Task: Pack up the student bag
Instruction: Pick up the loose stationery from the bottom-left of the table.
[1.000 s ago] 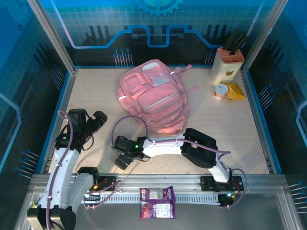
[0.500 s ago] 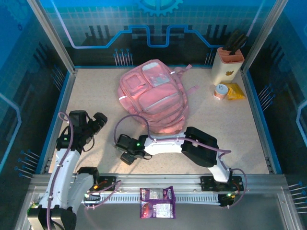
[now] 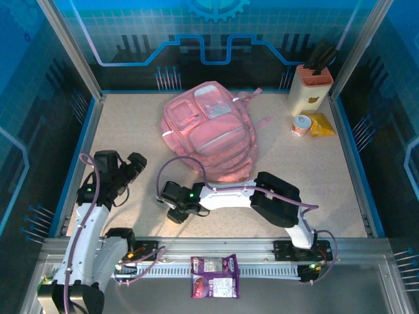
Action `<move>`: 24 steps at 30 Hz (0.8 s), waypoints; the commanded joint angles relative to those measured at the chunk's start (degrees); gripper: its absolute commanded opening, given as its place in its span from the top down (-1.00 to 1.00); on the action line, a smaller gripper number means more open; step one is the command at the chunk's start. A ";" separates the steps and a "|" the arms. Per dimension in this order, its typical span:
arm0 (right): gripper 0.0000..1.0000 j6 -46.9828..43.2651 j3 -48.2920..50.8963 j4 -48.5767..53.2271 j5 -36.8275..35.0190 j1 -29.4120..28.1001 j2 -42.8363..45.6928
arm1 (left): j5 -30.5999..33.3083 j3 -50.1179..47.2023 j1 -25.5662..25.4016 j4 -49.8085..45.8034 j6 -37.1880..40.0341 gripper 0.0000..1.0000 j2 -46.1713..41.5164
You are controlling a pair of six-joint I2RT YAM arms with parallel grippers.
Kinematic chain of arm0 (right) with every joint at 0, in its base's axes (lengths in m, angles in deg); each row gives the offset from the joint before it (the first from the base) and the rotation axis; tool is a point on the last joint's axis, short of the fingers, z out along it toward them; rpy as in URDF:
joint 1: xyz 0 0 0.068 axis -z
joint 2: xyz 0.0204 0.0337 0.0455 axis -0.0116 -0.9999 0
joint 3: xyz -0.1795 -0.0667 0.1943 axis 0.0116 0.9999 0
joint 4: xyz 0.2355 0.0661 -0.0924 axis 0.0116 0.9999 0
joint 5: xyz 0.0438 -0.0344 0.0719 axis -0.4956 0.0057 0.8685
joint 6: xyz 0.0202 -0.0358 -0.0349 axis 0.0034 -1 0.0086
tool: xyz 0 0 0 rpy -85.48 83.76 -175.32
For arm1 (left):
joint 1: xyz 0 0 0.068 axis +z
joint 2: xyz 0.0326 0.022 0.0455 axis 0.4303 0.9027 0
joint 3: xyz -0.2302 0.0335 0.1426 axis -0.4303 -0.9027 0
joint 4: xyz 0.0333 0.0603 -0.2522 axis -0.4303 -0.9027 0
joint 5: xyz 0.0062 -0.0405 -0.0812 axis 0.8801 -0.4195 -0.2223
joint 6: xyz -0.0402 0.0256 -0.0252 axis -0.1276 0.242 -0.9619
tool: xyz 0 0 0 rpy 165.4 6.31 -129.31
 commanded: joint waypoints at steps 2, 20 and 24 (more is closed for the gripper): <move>0.13 -0.73 3.82 -1.43 1.43 1.50 6.95 | -2.62 0.75 0.58 1.26 1.80 -0.99 1.16; 0.13 2.13 16.07 17.69 0.62 20.90 39.28 | 5.01 14.24 -25.50 13.97 24.71 -0.96 19.74; 0.13 1.41 15.89 24.00 0.49 28.46 43.35 | 9.42 19.22 -32.98 16.82 35.61 -0.95 28.93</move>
